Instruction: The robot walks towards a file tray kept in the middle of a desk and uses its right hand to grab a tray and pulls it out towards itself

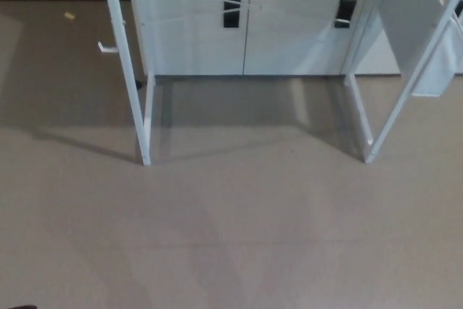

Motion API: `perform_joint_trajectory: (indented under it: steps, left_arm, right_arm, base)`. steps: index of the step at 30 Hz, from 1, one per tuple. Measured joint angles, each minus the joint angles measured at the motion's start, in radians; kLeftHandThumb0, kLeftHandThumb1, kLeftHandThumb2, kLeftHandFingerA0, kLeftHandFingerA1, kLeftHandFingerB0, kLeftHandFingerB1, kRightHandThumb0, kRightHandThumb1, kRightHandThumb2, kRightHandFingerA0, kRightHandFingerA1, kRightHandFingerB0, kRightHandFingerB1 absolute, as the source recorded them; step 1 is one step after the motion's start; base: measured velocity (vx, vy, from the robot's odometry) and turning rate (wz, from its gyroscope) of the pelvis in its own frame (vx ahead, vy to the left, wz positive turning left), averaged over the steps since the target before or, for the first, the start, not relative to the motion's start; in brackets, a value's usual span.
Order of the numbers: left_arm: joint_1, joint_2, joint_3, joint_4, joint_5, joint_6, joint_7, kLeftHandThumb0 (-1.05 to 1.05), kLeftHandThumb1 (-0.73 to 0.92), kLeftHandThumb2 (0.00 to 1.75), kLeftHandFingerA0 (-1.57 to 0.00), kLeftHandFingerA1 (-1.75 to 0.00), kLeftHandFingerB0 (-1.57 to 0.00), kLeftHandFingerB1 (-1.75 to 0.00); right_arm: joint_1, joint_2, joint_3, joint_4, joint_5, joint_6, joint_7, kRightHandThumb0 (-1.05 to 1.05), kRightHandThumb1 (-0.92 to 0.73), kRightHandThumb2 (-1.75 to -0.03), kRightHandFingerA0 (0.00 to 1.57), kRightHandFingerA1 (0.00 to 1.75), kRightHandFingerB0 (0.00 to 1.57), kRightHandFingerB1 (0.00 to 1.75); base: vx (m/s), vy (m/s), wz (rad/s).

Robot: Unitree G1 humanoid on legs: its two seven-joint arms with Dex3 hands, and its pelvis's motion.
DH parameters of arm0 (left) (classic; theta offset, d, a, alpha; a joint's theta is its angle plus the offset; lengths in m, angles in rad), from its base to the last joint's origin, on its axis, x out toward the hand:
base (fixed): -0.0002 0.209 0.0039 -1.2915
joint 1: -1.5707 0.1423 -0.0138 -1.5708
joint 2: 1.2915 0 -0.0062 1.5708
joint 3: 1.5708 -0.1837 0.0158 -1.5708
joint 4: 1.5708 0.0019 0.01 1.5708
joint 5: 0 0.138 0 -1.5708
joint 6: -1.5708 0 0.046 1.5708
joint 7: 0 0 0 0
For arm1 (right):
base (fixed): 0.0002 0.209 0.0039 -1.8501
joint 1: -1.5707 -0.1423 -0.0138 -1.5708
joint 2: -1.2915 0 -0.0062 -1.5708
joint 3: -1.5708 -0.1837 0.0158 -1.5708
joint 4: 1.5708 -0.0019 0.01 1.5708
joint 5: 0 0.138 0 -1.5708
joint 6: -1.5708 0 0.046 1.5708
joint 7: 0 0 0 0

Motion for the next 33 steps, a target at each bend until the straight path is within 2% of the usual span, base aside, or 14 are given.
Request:
perform_joint_trajectory:
  steps: [1, 6, 7, 8, 11, 13, 14, 25, 32, 33]
  left_arm:
    - [0.003, 0.000, 0.000, -0.002, 0.000, 0.000, 0.000, -0.68, 0.66, 0.61, -0.56, -0.42, -0.49, -0.37]
    - [-0.003, -0.003, -0.002, 0.005, 0.000, -0.001, 0.000, -0.70, 0.66, 0.61, -0.56, -0.42, -0.49, -0.37]
    - [-0.014, -0.003, -0.002, 0.003, 0.000, -0.002, 0.000, -0.69, 0.67, 0.61, -0.55, -0.42, -0.49, -0.37]
    - [-0.016, -0.004, -0.002, 0.004, 0.000, -0.003, 0.000, -0.69, 0.67, 0.61, -0.54, -0.42, -0.47, -0.37]
    - [-0.010, -0.005, -0.003, 0.002, 0.000, -0.003, -0.001, -0.68, 0.67, 0.61, -0.54, -0.41, -0.47, -0.37]
    - [-0.005, -0.005, -0.003, 0.002, 0.000, -0.003, -0.001, -0.69, 0.67, 0.61, -0.55, -0.41, -0.48, -0.37]
    - [-0.003, -0.005, -0.004, 0.003, 0.000, -0.003, -0.001, -0.69, 0.67, 0.61, -0.55, -0.41, -0.48, -0.37]
    - [-0.014, 0.010, -0.005, 0.009, 0.001, -0.003, 0.000, -0.68, 0.66, 0.61, -0.56, -0.41, -0.49, -0.37]
    - [-0.003, 0.013, -0.009, 0.007, 0.003, -0.003, 0.003, -0.69, 0.67, 0.61, -0.56, -0.41, -0.48, -0.37]
    - [0.000, 0.014, -0.010, 0.007, 0.004, -0.003, 0.003, -0.68, 0.66, 0.61, -0.56, -0.41, -0.48, -0.37]
  right_arm:
    - [0.002, 0.000, 0.000, -0.001, -0.001, 0.000, 0.000, -0.40, -0.49, -0.90, 0.76, 0.78, 0.53, 0.67]
    - [-0.002, -0.002, 0.002, -0.011, -0.005, 0.000, -0.001, -0.40, -0.50, -0.90, 0.75, 0.78, 0.54, 0.67]
    - [-0.005, -0.004, 0.000, -0.012, -0.005, 0.001, -0.001, -0.37, -0.68, -0.60, 0.78, 0.70, 0.60, 0.60]
    - [-0.006, -0.004, -0.001, -0.012, -0.005, 0.001, -0.002, -0.40, -0.50, -0.90, 0.75, 0.78, 0.54, 0.67]
    - [-0.008, -0.006, -0.001, -0.008, -0.006, 0.001, 0.000, -0.41, -0.49, -0.91, 0.74, 0.77, 0.54, 0.67]
    - [-0.008, -0.008, 0.000, -0.005, -0.007, 0.001, 0.001, -0.41, -0.49, -0.90, 0.73, 0.77, 0.54, 0.67]
    - [-0.008, -0.009, 0.000, -0.002, -0.007, 0.001, 0.001, -0.38, -0.67, -0.59, 0.76, 0.69, 0.60, 0.59]
    - [-0.013, -0.007, 0.010, 0.009, -0.010, -0.005, 0.003, -0.39, -0.67, -0.59, 0.76, 0.69, 0.61, 0.59]
    - [-0.010, -0.007, 0.016, 0.011, -0.014, -0.007, 0.004, -0.39, -0.66, -0.59, 0.77, 0.68, 0.62, 0.59]
    - [-0.009, -0.008, 0.017, 0.011, -0.015, -0.008, 0.004, -0.43, -0.50, -0.91, 0.74, 0.77, 0.55, 0.67]
  base:
    - [0.26, -0.049, 0.06]
    - [0.37, -0.146, 0.21]
    - [0.38, -0.166, 0.14]
    - [0.38, -0.159, -0.05]
    - [0.29, -0.090, -0.03]
    - [0.25, 0.015, -0.12]
    - [0.16, 0.082, -0.16]
    - [0.32, 0.171, -0.08]
    - [0.24, -0.051, 0.12]
    - [0.32, -0.191, 0.13]
